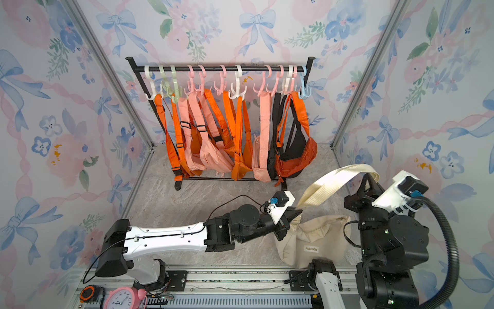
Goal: Take the bag off the hook
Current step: Place the bag at the center of the board.
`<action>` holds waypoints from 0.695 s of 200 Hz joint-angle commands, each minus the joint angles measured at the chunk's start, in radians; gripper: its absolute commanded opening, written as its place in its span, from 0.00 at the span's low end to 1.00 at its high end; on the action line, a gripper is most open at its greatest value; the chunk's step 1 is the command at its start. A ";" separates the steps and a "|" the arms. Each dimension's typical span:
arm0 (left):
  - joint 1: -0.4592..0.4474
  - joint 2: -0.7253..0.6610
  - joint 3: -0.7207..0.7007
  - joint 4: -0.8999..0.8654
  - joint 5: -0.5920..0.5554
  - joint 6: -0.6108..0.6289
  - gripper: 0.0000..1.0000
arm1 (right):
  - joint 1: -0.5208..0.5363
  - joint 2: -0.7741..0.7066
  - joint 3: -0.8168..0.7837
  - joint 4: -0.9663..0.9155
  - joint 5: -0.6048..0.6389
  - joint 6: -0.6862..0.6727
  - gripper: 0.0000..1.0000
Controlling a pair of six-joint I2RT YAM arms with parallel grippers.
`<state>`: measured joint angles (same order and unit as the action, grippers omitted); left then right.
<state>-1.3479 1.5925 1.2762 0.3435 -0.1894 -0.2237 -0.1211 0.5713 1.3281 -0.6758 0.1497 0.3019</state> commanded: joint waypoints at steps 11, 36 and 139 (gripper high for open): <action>0.062 0.125 -0.028 0.039 0.002 -0.071 0.00 | 0.010 0.040 -0.185 0.095 0.055 0.013 0.00; 0.099 0.207 -0.011 0.044 0.005 -0.079 0.00 | 0.003 0.099 -0.301 0.188 0.069 0.024 0.00; 0.239 0.513 0.176 0.039 0.065 -0.040 0.00 | -0.112 0.486 -0.473 0.508 0.033 0.143 0.00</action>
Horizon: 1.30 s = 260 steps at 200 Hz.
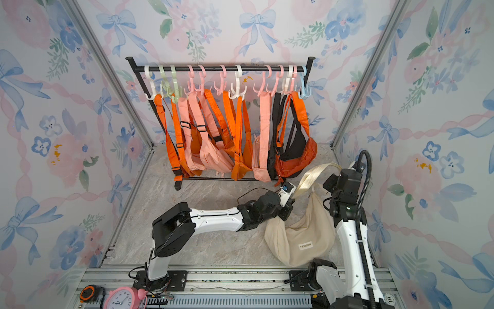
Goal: Take the bag off the hook
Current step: Place the bag at the center of the board.
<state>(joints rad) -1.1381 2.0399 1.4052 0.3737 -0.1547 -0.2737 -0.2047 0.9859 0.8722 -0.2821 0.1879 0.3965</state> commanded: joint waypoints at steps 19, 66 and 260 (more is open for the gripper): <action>0.053 0.112 0.075 0.000 0.046 0.007 0.00 | -0.048 0.158 -0.024 0.173 -0.025 0.069 0.00; 0.094 0.228 0.159 -0.027 0.069 0.011 0.00 | -0.059 0.355 0.012 0.243 -0.066 0.068 0.00; 0.128 0.199 0.205 -0.152 0.148 0.026 0.62 | -0.062 0.558 0.133 0.294 -0.121 0.061 0.77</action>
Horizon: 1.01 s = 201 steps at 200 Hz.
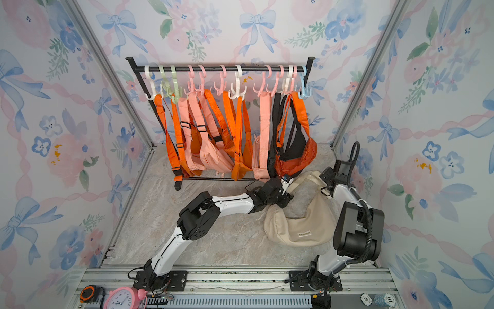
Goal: Take the bag off the hook
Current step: Place the bag at the center of the board.
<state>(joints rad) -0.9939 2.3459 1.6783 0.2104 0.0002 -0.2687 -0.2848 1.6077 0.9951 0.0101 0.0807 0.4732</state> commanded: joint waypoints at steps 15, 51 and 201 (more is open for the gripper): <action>-0.031 -0.169 -0.115 0.023 -0.031 0.030 0.65 | 0.037 -0.116 -0.010 0.007 -0.017 -0.016 0.79; -0.095 -0.321 -0.222 0.044 -0.133 0.073 0.66 | 0.102 -0.288 -0.058 0.004 -0.020 -0.042 0.80; -0.046 -0.622 -0.102 -0.210 -0.152 0.187 0.33 | 0.204 -0.504 0.098 -0.047 -0.329 0.006 0.49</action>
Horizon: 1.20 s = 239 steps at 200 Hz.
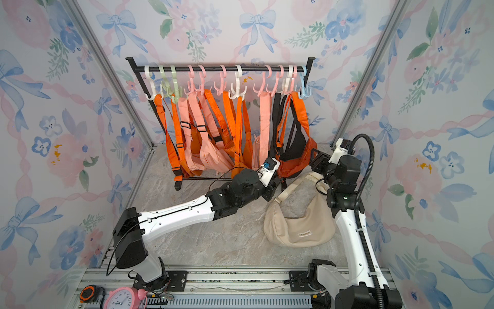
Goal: Take the bag off the hook
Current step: Pick up the bag from the hook.
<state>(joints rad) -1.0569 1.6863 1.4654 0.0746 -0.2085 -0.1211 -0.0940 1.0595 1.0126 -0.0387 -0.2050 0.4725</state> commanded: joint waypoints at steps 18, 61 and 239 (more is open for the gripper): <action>0.038 0.077 0.192 -0.099 0.099 0.041 0.27 | 0.023 0.109 0.140 0.002 -0.064 -0.019 0.47; 0.075 0.129 0.281 -0.104 0.159 0.021 0.25 | 0.024 0.290 0.316 -0.027 -0.121 -0.102 0.65; 0.117 -0.065 -0.068 -0.013 0.060 0.007 0.60 | 0.042 0.782 1.026 -0.247 -0.426 -0.240 0.62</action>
<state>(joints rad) -0.9577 1.6543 1.4326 0.0326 -0.1307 -0.1078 -0.0689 1.8153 1.9667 -0.2371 -0.5770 0.2451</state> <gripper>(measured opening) 0.596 0.678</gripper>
